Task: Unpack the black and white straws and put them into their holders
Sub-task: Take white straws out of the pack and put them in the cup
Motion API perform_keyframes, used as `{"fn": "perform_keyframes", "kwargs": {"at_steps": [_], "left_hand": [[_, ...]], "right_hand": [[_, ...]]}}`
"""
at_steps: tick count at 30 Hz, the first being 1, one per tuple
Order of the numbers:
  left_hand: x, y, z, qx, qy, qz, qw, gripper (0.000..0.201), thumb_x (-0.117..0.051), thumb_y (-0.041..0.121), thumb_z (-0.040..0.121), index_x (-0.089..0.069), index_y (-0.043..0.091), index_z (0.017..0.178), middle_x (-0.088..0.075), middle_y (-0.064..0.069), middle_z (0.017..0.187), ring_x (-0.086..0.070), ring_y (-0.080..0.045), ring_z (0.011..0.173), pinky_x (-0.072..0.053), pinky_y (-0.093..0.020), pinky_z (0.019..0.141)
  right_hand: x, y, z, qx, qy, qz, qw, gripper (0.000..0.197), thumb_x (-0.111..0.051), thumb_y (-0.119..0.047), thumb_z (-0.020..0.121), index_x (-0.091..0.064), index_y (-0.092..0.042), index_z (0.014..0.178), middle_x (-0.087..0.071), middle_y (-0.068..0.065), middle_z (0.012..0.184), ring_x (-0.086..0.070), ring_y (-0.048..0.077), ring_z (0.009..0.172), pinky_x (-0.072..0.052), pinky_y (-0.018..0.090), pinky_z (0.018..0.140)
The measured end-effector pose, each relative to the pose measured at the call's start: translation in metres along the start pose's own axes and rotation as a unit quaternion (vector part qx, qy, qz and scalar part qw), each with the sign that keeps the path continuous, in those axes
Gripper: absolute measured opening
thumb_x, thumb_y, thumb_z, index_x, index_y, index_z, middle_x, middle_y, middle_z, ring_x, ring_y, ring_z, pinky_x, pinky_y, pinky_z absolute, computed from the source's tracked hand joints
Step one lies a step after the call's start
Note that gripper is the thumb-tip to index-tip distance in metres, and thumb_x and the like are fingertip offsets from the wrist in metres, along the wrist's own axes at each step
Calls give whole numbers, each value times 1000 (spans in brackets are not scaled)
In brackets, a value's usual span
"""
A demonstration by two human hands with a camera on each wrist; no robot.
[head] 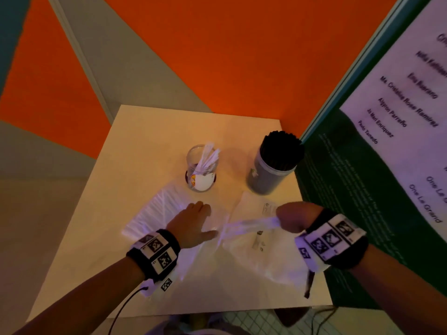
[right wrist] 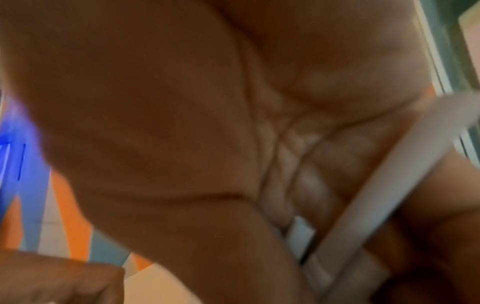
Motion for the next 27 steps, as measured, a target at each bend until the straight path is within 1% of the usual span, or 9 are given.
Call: {"fn": "perform_keyframes", "kwargs": {"at_steps": [3, 6, 10, 12, 14, 16, 18, 24, 27], "left_hand": [[25, 43, 14, -80, 82, -9, 993, 82, -59, 68, 77, -36, 17, 137, -42, -1, 127, -40, -21, 115, -36, -34, 92], [45, 82, 28, -145, 126, 8, 981, 94, -63, 68, 72, -31, 15, 142, -39, -2, 136, -35, -19, 125, -32, -34, 100], [67, 85, 41, -123, 158, -39, 979, 64, -62, 47, 86, -39, 17, 138, -60, -6, 114, -58, -24, 100, -43, -32, 76], [79, 68, 39, -102, 190, -39, 976, 35, -57, 31, 92, -51, 18, 124, -67, -8, 92, -64, -29, 79, -39, -28, 59], [85, 45, 37, -76, 197, -13, 977, 24, -54, 23, 93, -58, 16, 116, -67, -11, 86, -64, -33, 74, -36, -29, 56], [89, 22, 34, -47, 194, -7, 980, 23, -55, 23, 93, -60, 16, 114, -68, -13, 88, -63, -35, 75, -34, -29, 57], [90, 10, 35, -32, 190, -18, 981, 23, -55, 24, 93, -60, 16, 115, -68, -13, 90, -62, -36, 77, -33, -29, 59], [89, 7, 46, -42, 163, -38, 985, 22, -52, 25, 95, -59, 17, 115, -67, -11, 89, -61, -33, 77, -27, -27, 59], [93, -15, 51, -4, 159, -93, 983, 28, -52, 25, 96, -56, 15, 122, -68, -15, 99, -62, -36, 84, -36, -30, 62]], "right_hand": [[29, 25, -27, 1, 14, -12, 1000, 22, -42, -11, 97, -62, -10, 105, -60, 14, 110, -56, 21, 101, -35, 27, 75], [60, 25, -44, 27, 49, -18, 998, 34, -44, -9, 94, -39, -19, 62, -53, 4, 74, -48, 18, 81, -33, 27, 58], [88, -6, -45, 145, 61, 64, 985, 10, -51, -11, 92, -60, -7, 89, -58, 3, 77, -51, 16, 68, -38, 27, 59], [103, -15, -39, 182, 92, 172, 964, 27, -55, -34, 94, -61, -8, 99, -66, 4, 84, -55, 9, 63, -41, 24, 59], [126, -9, -31, 193, 183, 339, 903, 44, -51, -48, 91, -63, -7, 99, -67, 11, 90, -62, 13, 71, -47, 29, 67], [144, 2, -29, 212, 292, 522, 773, 39, -42, -39, 97, -64, -7, 100, -68, 16, 103, -64, 9, 83, -51, 28, 81], [146, 1, -21, 216, 345, 611, 679, 46, -30, -50, 93, -67, -23, 93, -70, -1, 103, -64, 7, 95, -49, 34, 90], [142, -55, 21, 243, 300, 687, 615, 63, -23, -62, 89, -70, -20, 85, -73, 4, 99, -67, 20, 101, -49, 46, 98], [143, -48, 32, 280, 294, 776, 483, 66, -47, -71, 80, -60, -11, 106, -66, 15, 109, -63, 25, 106, -49, 41, 96]]}}
Point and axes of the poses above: each hand's wrist, its own z-axis towards the middle knuckle, its own x-axis out of the back of the hand, y = z × x, the point moved 10 cm from there along z, towards the middle knuckle
